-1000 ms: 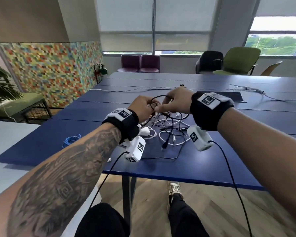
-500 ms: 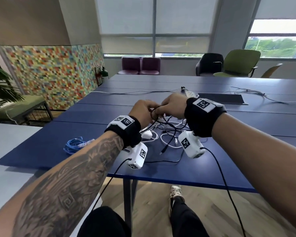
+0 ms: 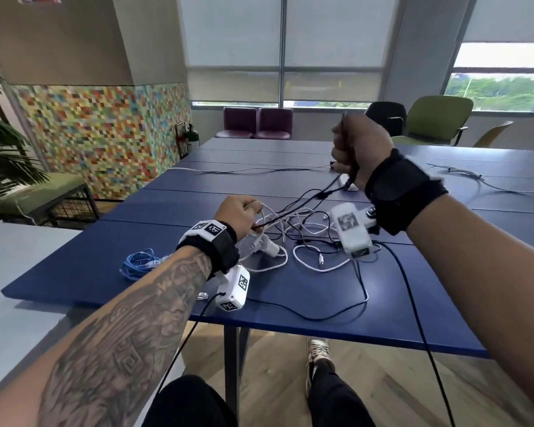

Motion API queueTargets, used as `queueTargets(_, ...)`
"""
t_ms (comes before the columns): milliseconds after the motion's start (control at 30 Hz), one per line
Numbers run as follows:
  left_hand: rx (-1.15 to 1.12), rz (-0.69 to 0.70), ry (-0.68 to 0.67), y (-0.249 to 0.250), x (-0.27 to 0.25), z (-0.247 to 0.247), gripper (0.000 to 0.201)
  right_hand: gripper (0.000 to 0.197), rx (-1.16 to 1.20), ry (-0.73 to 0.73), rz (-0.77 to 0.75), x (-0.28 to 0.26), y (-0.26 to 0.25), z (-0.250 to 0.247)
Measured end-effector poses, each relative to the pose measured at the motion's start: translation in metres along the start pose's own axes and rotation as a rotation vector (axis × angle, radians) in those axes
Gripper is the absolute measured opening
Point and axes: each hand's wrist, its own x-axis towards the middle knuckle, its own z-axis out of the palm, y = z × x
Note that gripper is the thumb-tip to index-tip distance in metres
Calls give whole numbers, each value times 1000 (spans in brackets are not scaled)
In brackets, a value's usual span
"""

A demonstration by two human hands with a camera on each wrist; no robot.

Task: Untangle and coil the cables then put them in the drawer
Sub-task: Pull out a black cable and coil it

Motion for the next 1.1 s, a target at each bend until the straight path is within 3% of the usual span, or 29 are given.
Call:
queueTargets(100, -91, -16, 57, 5, 1, -4, 20, 12, -884, -226, -179, -3, 14, -7)
queueTargets(167, -190, -3, 78, 13, 3, -2, 21, 26, -1351, -447, -120, -13, 32, -3)
queueTargets(233, -268, 17, 88, 22, 5, 2, 22, 33, -1526, -593, -6, -23, 52, 5)
queueTargets(300, -331, 19, 96, 32, 5, 6, 20, 33, -1502, -666, 29, -29, 70, 12)
queueTargets(433, -401, 16, 84, 42, 3, 12, 19, 23, -1378, -668, 28, -36, 79, 22)
queueTargets(567, -484, -39, 58, 42, 0, 13, 20, 47, -1144, -627, 169, -51, 78, 34)
queueTargets(633, -497, -50, 54, 42, -2, 13, 21, 48, -1005, -644, 235, -58, 81, 40)
queueTargets(800, -429, -46, -17, 37, -11, 9, 20, 33, -1313, -766, 111, -61, 102, 47)
queueTargets(900, -476, -64, -21, 36, -10, 2, 20, 23, -1359, -793, 107, -69, 113, 50)
queueTargets(1100, -495, -89, 6, 33, -11, -9, 20, 33, -1406, -702, -48, -67, 128, 58)
